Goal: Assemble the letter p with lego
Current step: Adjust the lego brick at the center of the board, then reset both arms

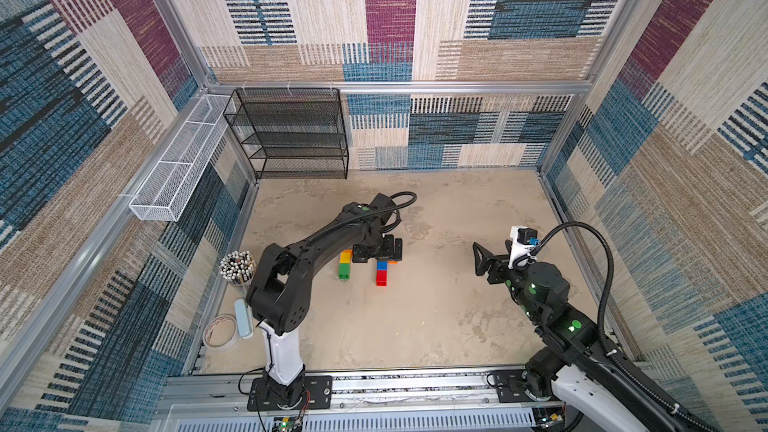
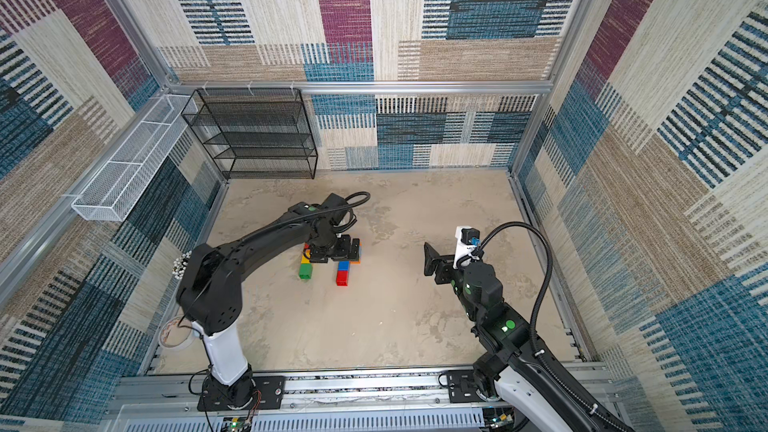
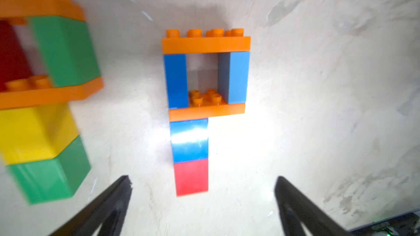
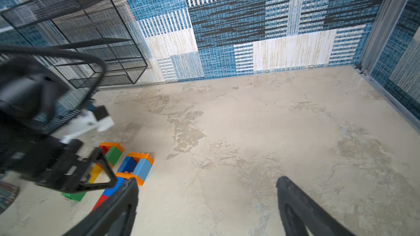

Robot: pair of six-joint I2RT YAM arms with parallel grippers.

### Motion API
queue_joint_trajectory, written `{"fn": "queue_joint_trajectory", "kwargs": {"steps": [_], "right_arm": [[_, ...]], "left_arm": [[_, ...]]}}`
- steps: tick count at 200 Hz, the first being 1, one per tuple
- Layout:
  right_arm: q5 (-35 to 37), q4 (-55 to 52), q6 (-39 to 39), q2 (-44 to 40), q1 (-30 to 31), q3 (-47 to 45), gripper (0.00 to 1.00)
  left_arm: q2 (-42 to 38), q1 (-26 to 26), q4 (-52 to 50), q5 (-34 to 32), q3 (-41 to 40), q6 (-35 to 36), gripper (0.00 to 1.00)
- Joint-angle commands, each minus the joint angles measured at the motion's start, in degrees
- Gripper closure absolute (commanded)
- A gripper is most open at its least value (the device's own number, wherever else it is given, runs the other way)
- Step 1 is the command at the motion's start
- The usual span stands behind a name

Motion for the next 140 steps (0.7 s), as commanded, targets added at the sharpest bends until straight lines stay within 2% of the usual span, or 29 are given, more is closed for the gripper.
{"fn": "queue_joint_trajectory", "kwargs": {"steps": [1, 22, 45, 54, 71, 96, 109, 140], "right_arm": [[7.0, 5.0, -1.5, 5.2, 0.1, 1.6, 0.0], [11.9, 10.6, -5.1, 12.6, 0.0, 2.3, 0.0], [18.1, 17.5, -9.7, 20.3, -2.0, 2.7, 0.0], [18.4, 20.5, -11.3, 22.9, -3.9, 2.2, 0.0], [17.0, 27.0, -14.3, 27.9, -7.8, 0.8, 0.0], [16.3, 38.0, -19.0, 35.5, -12.1, -2.3, 0.0], [13.4, 43.0, -20.5, 38.3, -14.2, -4.0, 0.0], [5.4, 55.0, -21.5, 40.8, -17.1, -9.5, 0.0]], "left_arm": [[-7.4, 1.0, 5.5, -11.7, -4.0, 4.0, 0.0], [-14.0, 1.7, 11.7, -26.8, -10.6, 9.1, 0.0], [-17.0, 4.1, 21.1, -37.2, -18.0, 13.7, 0.0], [-17.5, 5.3, 24.8, -39.6, -21.1, 15.5, 0.0], [-18.1, 8.3, 30.0, -40.3, -25.6, 17.1, 0.0], [-19.1, 12.5, 42.0, -36.4, -33.3, 21.3, 0.0], [-19.4, 15.2, 41.5, -33.8, -33.7, 20.5, 0.01], [-23.1, 19.7, 51.3, -30.3, -39.9, 23.4, 0.01]]}}
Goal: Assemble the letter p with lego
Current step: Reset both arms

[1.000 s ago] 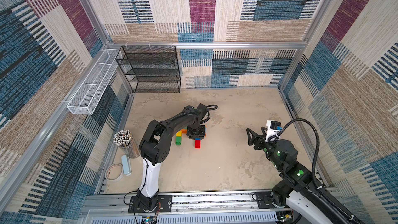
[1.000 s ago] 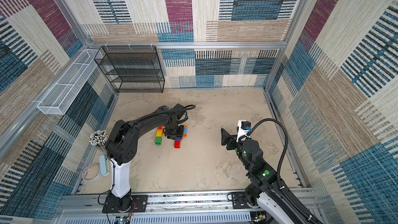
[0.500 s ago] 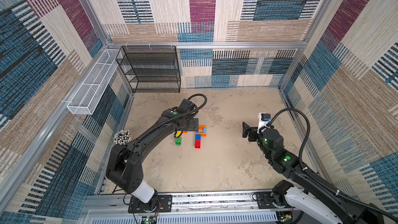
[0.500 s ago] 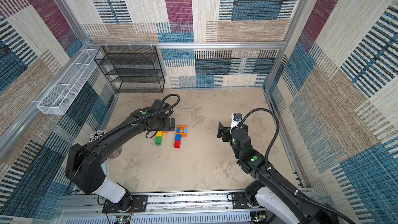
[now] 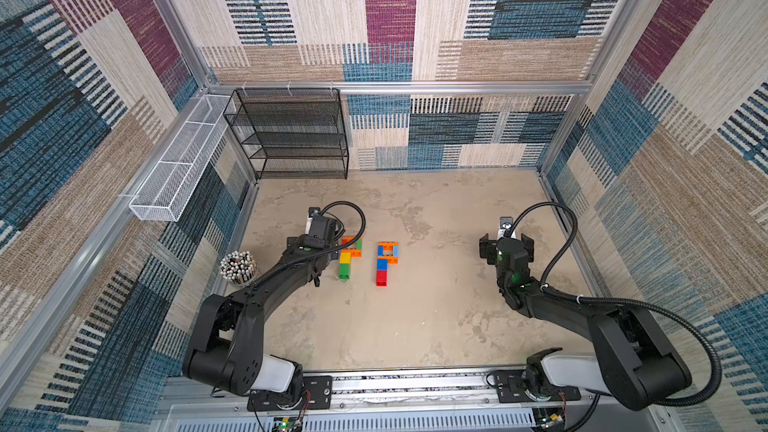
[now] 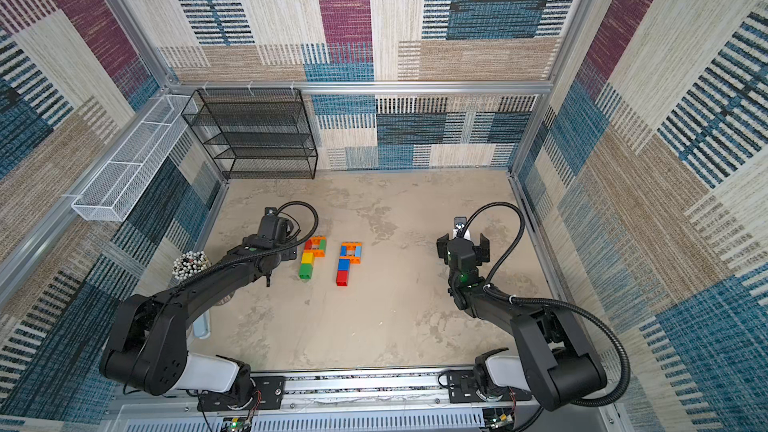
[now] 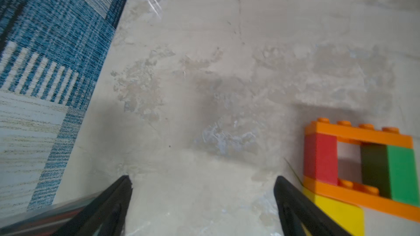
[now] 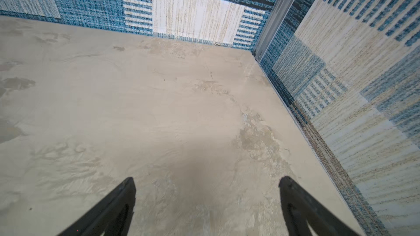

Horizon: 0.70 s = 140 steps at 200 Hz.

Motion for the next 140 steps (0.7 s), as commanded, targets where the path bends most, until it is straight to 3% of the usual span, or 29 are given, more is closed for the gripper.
{"fn": "queue_joint_trajectory", "kwargs": {"steps": [1, 25, 45, 61, 77, 102, 112, 135, 140], "right_arm": [[-7.1, 16.6, -2.7, 1.2, -1.6, -3.2, 0.0], [-17.5, 28.0, -5.8, 3.5, -2.6, -7.7, 0.0], [-22.3, 30.0, -9.1, 5.1, -2.7, -7.6, 0.0], [-25.2, 32.1, -10.3, 6.0, -3.3, -8.0, 0.0], [-32.5, 32.9, -10.8, 6.3, -4.4, -8.5, 0.0], [-35.3, 32.1, -9.3, 5.4, -6.3, -8.5, 0.0], [-36.2, 32.5, -8.9, 5.3, -7.0, -8.9, 0.0], [-40.6, 32.3, -6.4, 4.9, -10.3, -8.9, 0.0], [-41.2, 32.5, -5.6, 5.0, -11.2, -8.9, 0.0]], "left_arm": [[-1.9, 2.3, 11.1, 3.4, -3.5, 3.0, 0.01], [-0.6, 5.7, 21.3, 7.8, -9.9, 4.4, 0.01], [-1.0, 8.5, 30.3, 13.9, -15.1, 5.6, 0.01], [-1.8, 9.3, 35.8, 15.0, -17.7, 6.9, 0.01], [-2.7, 9.6, 37.1, 14.7, -18.8, 8.4, 0.01], [-1.8, 10.6, 43.1, 17.2, -21.1, 11.1, 0.01], [0.5, 11.5, 50.9, 19.7, -23.0, 11.5, 0.01], [7.4, 14.9, 55.5, 24.8, -21.6, 10.1, 0.01], [7.1, 15.4, 52.5, 25.9, -20.8, 9.6, 0.01]]}}
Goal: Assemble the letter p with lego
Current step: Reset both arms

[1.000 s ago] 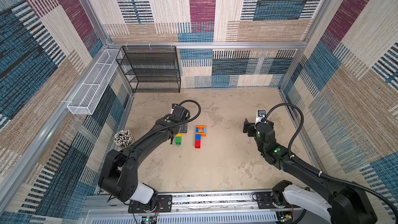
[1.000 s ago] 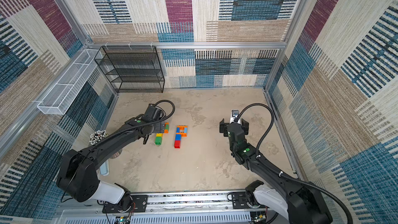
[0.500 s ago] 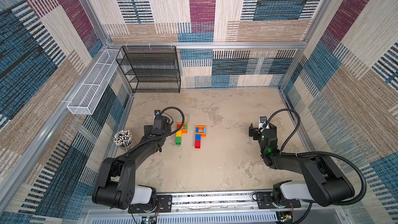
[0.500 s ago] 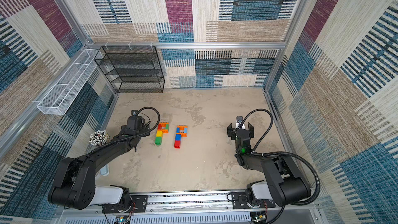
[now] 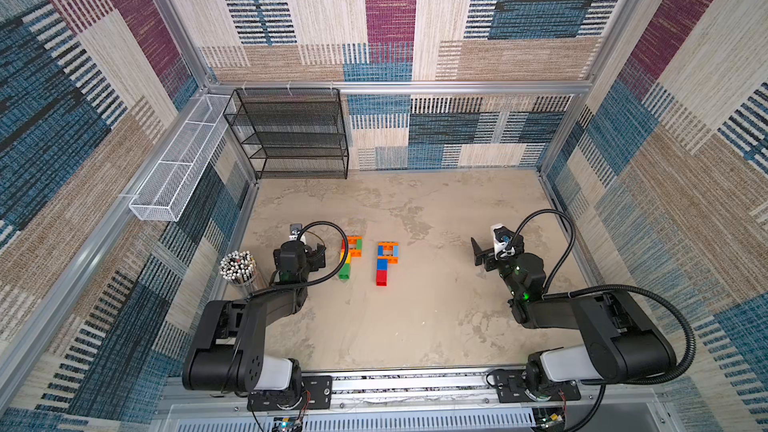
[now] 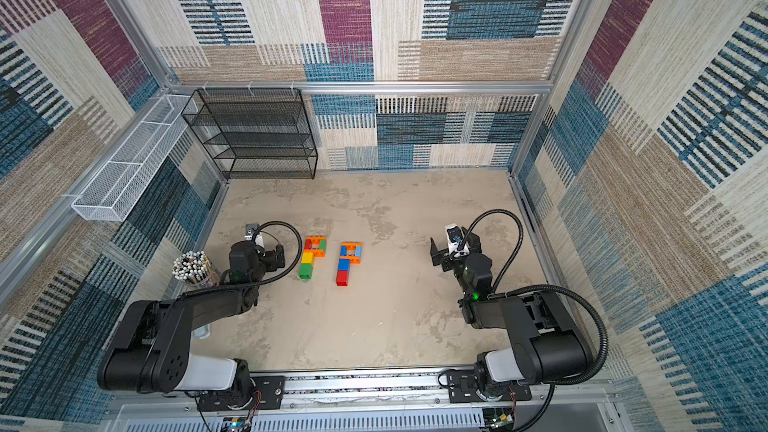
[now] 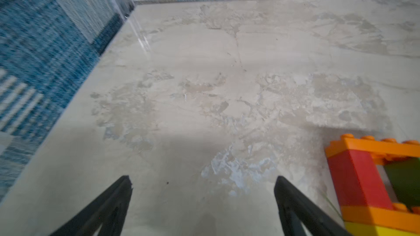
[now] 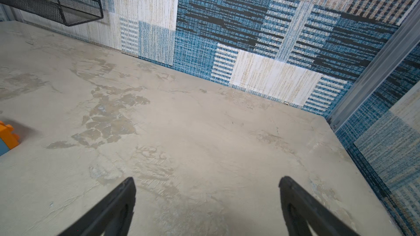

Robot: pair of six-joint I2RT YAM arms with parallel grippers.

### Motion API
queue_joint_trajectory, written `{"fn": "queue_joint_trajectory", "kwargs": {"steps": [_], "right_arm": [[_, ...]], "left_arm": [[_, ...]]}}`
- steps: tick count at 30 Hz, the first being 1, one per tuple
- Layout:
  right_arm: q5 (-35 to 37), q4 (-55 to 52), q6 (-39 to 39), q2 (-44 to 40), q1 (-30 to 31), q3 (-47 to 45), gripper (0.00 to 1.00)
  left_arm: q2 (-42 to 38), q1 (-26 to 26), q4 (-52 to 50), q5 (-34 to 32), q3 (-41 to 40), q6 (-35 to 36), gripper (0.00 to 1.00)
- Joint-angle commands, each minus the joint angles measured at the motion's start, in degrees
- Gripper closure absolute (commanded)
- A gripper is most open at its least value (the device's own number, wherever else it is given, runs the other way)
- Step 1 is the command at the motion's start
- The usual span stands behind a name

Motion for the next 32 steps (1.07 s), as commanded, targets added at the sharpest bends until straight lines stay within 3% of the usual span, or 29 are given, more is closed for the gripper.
{"fn": "queue_joint_trajectory", "kwargs": {"steps": [1, 2, 4, 5, 8, 11, 12, 13, 16, 32], "right_arm": [[-5.9, 3.4, 3.5, -0.3, -2.9, -0.1, 0.0], [-6.5, 3.8, 4.3, -0.2, -3.7, -0.2, 0.0], [-7.8, 3.7, 5.6, 0.2, -5.1, 0.2, 0.0], [-8.3, 3.5, 6.2, 0.4, -5.7, 0.4, 0.0], [-6.5, 6.2, 8.4, 1.0, -6.9, -0.5, 0.0], [-3.3, 16.5, 9.8, 7.1, -7.3, -2.6, 0.0], [0.3, 16.3, 11.5, 7.7, -7.3, -2.3, 0.0], [3.1, 8.4, 12.7, 6.0, -7.4, 0.3, 0.0], [5.9, 9.8, 14.3, 6.2, -7.8, -0.2, 0.0], [5.8, 10.5, 14.3, 6.6, -7.7, -0.2, 0.0]], "left_arm": [[3.0, 2.2, 6.9, 6.9, 1.4, 0.3, 0.01], [1.9, 2.8, 2.7, 7.4, 2.7, -0.6, 0.01], [3.2, 3.1, 7.9, 7.6, 1.3, -0.5, 0.01], [2.3, 3.1, 4.3, 7.8, 2.3, -0.9, 0.01], [2.8, 3.2, 6.7, 7.7, 1.5, -0.7, 0.01], [2.6, 3.2, 6.2, 7.7, 1.7, -0.8, 0.01], [2.5, 3.1, 6.1, 7.8, 1.8, -0.8, 0.01], [2.4, 3.2, 5.1, 7.8, 2.0, -0.9, 0.01], [2.4, 3.2, 5.7, 7.8, 1.8, -0.9, 0.01], [2.4, 3.2, 5.1, 7.8, 2.0, -0.8, 0.01]]}}
